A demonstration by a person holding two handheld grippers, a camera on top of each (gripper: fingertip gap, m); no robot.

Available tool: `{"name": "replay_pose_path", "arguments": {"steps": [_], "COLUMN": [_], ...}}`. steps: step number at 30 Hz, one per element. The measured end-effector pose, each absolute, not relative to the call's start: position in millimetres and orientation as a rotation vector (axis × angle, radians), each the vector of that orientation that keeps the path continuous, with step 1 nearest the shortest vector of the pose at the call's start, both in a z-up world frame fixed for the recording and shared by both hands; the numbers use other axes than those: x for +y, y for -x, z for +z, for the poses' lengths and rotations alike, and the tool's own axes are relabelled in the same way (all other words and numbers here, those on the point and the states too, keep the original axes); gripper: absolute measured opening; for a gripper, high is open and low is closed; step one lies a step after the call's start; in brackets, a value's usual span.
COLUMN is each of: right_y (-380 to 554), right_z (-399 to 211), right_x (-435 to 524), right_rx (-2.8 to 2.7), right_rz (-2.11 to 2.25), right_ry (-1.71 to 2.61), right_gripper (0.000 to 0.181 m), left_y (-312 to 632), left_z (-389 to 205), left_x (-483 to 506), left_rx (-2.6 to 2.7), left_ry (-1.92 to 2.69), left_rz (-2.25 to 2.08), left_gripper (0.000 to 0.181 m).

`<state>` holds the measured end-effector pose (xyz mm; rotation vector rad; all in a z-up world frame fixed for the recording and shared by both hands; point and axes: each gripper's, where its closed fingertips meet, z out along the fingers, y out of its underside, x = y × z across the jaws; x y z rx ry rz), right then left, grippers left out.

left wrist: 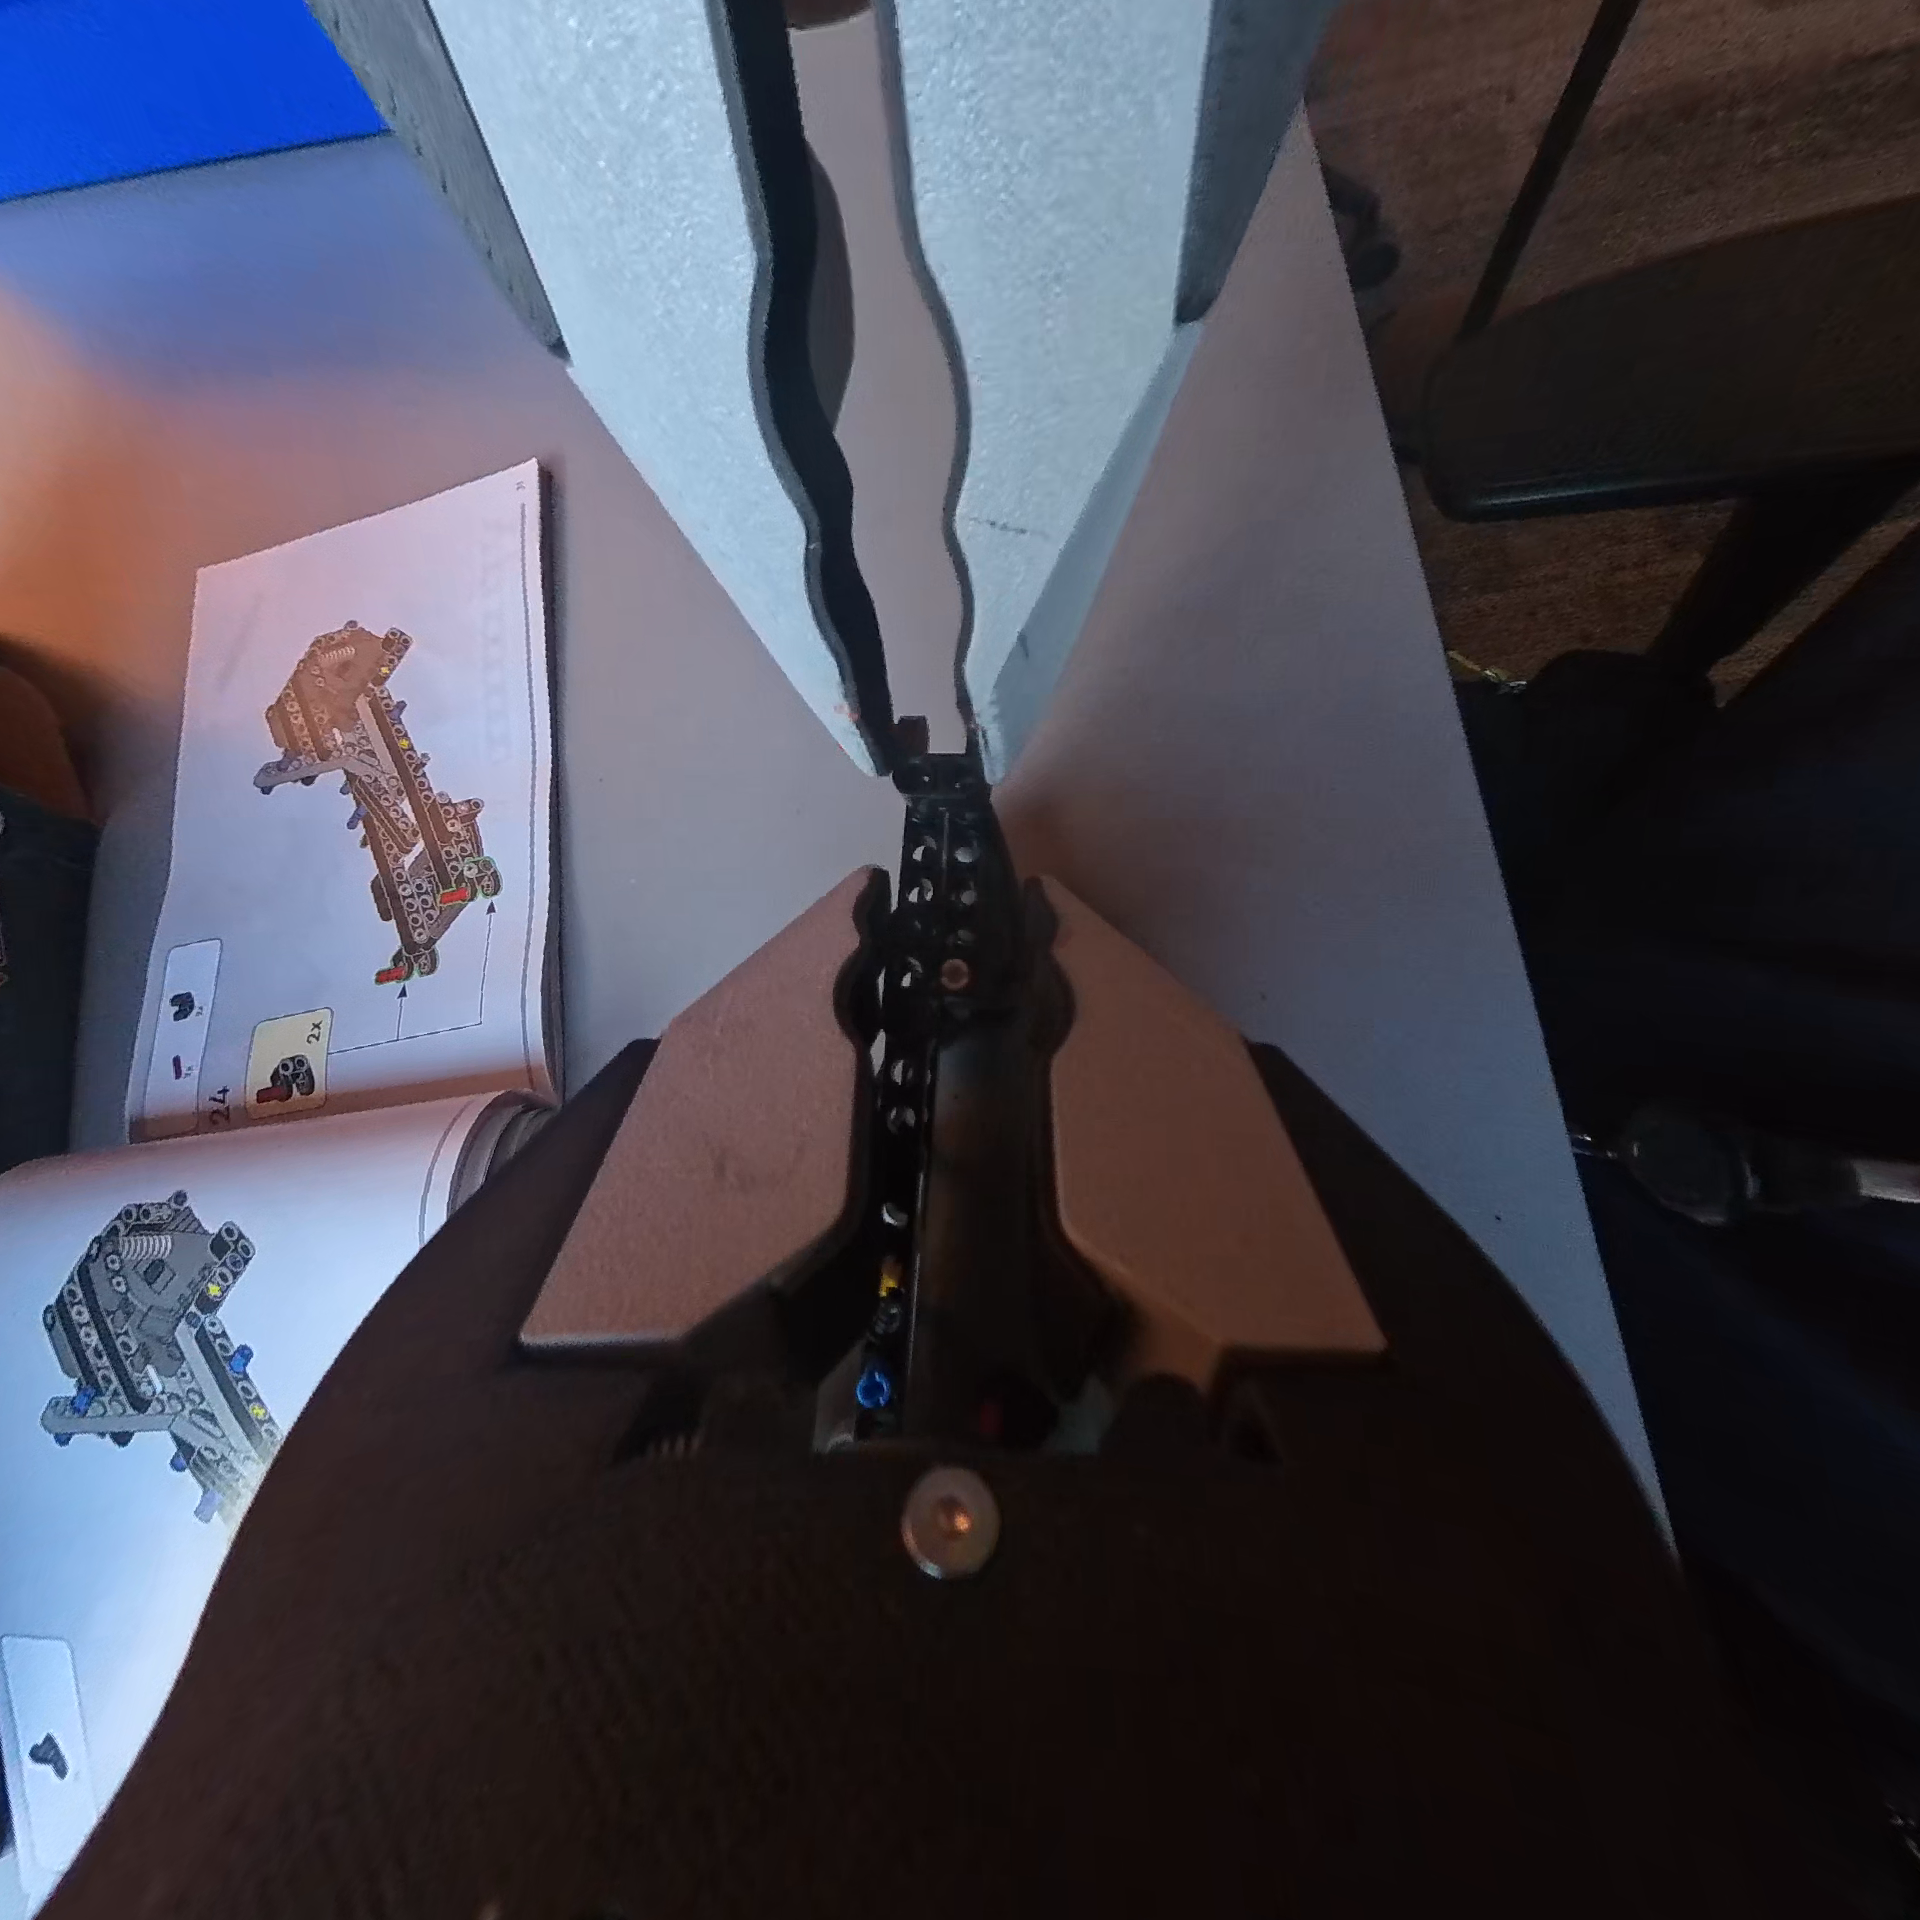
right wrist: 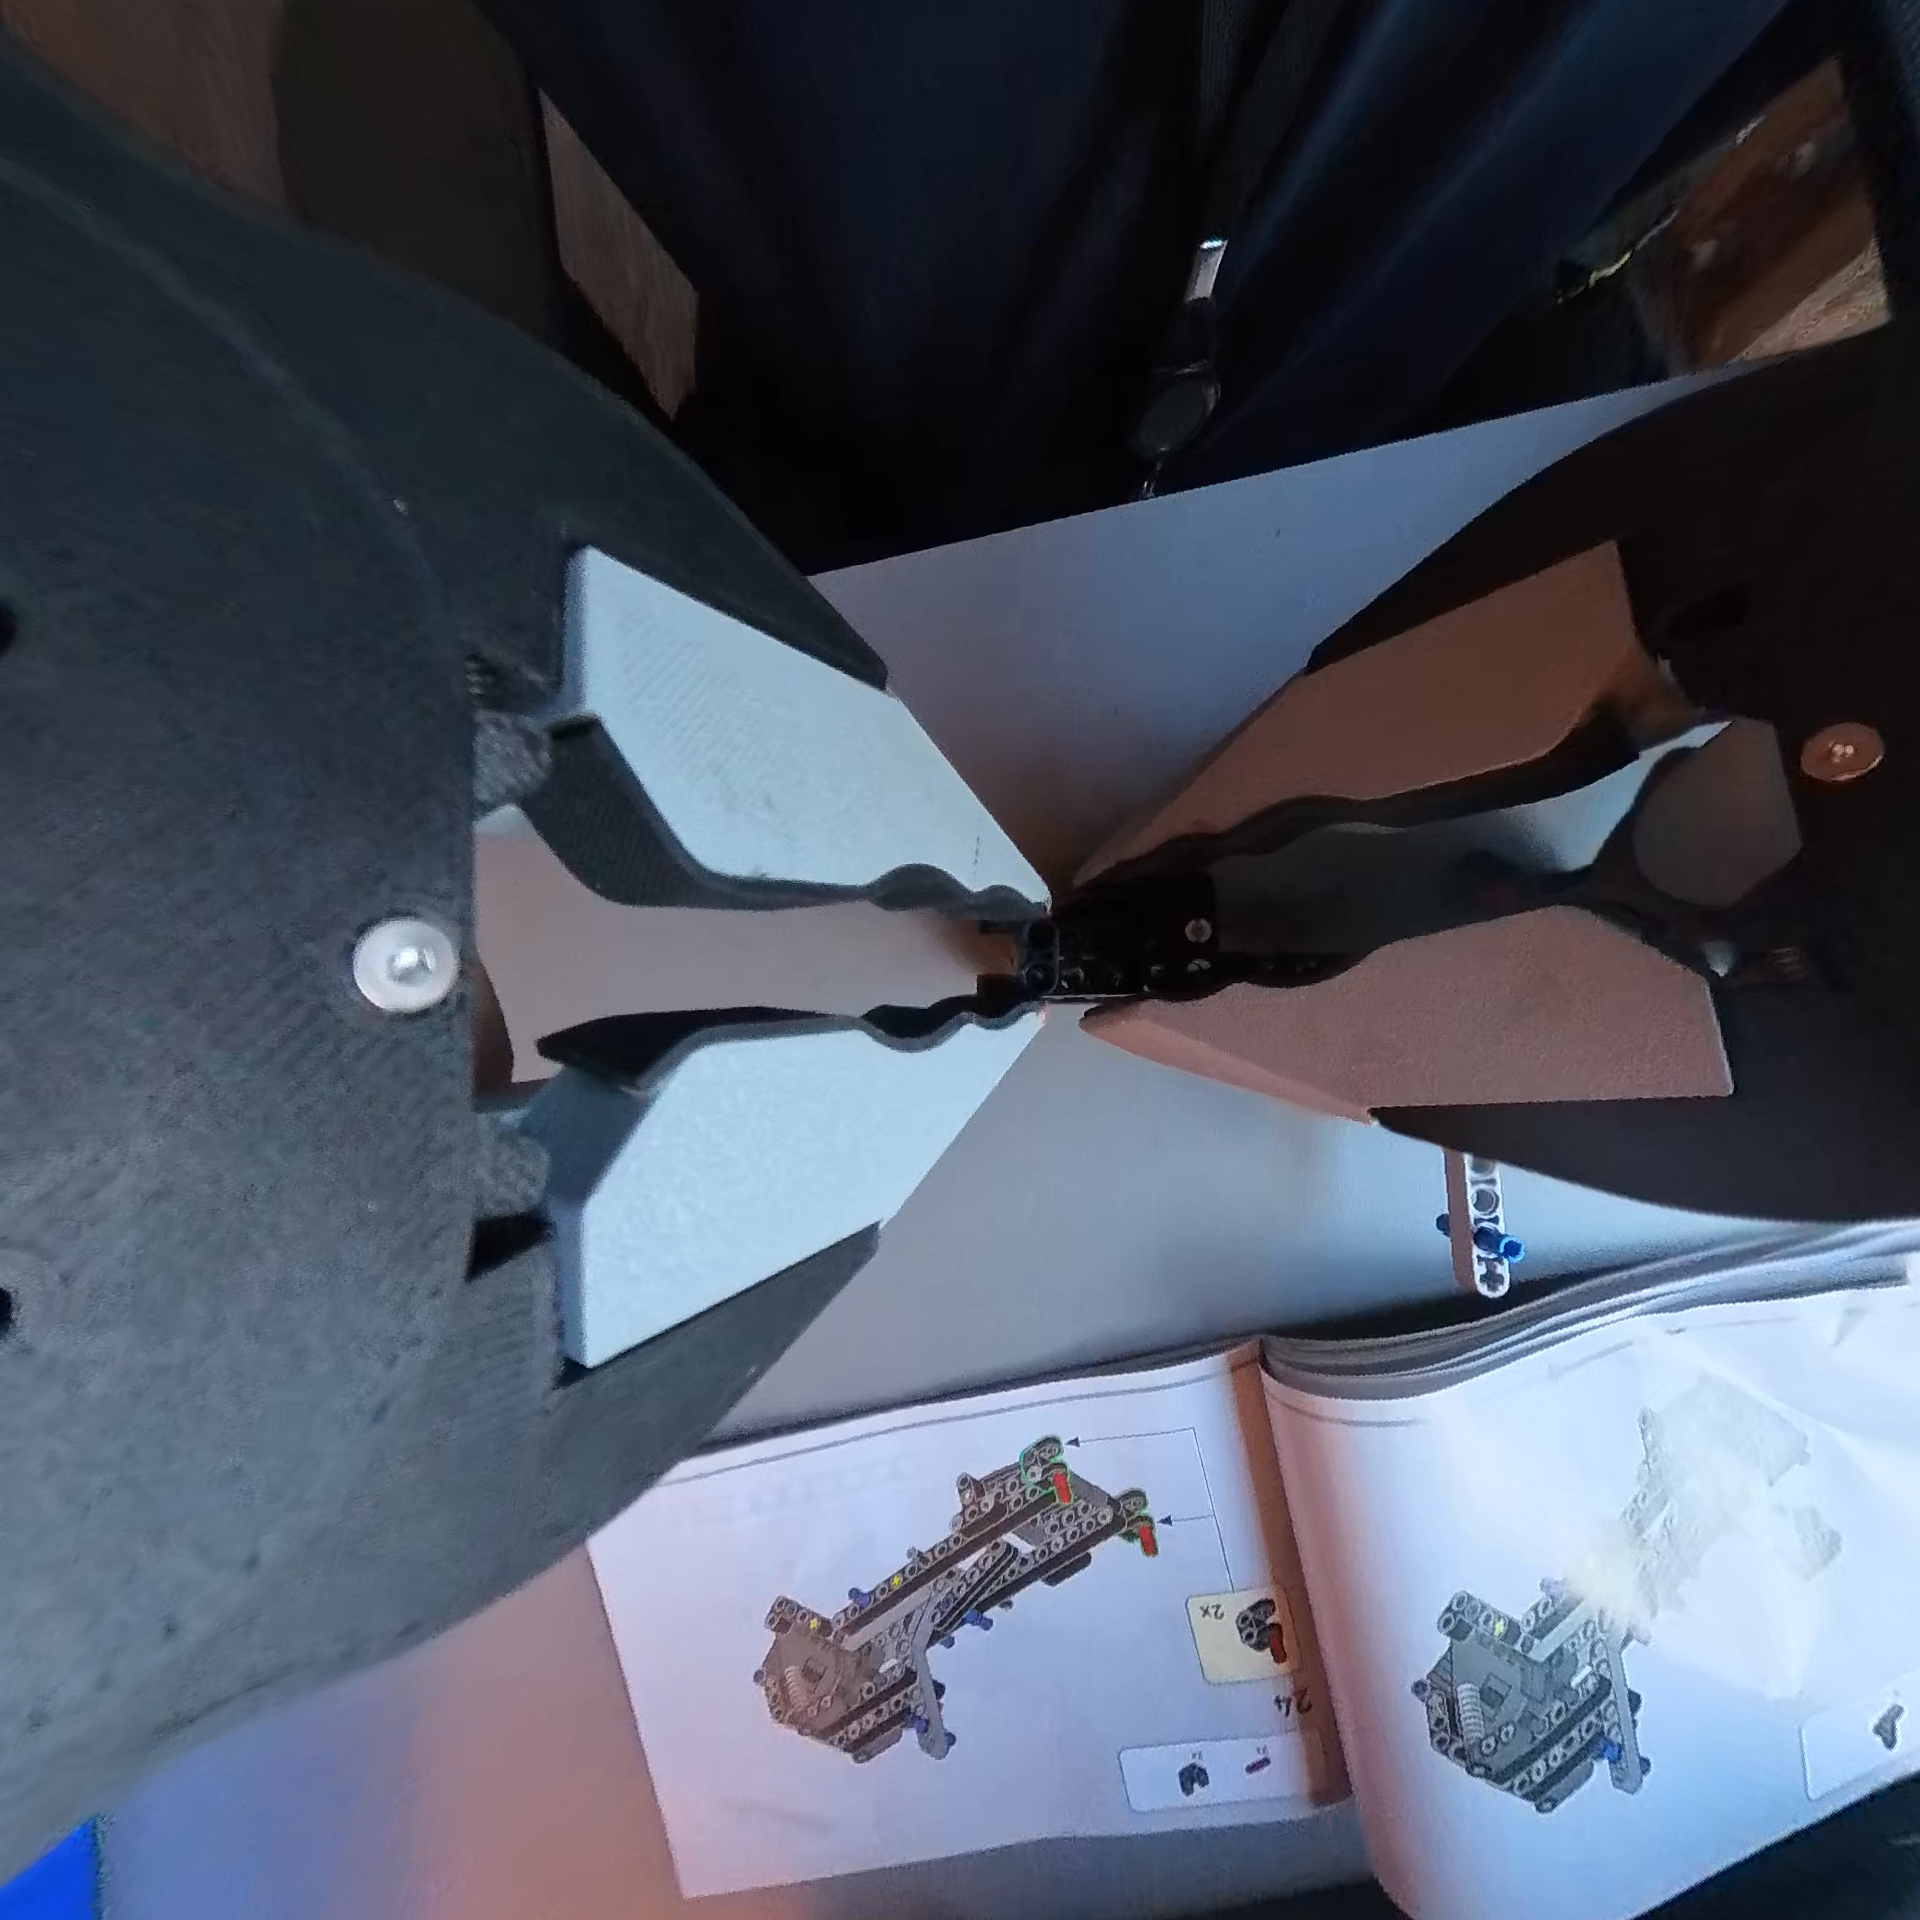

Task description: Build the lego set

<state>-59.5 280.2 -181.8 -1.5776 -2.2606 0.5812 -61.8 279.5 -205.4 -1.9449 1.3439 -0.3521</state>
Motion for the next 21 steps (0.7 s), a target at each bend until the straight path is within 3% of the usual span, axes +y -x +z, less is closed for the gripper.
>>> {"name": "replay_pose_path", "arguments": {"steps": [13,21], "right_y": [57.4,58.2], "right_z": [-191.6,-191.8], "right_x": [282.9,281.3], "right_rx": [-2.44,-2.412], "right_rz": [0.358,0.549], "right_ry": [1.403,1.466], "right_gripper": [0.011,0.012], "left_y": [61.1,61.9], "left_z": [-206.4,-206.8], "left_x": [281.2,280.4], "left_rx": [1.342,1.348], "left_ry": [1.954,1.959], "left_rz": [-0.341,-0.34], "left_gripper": [0.023,0.023]}}
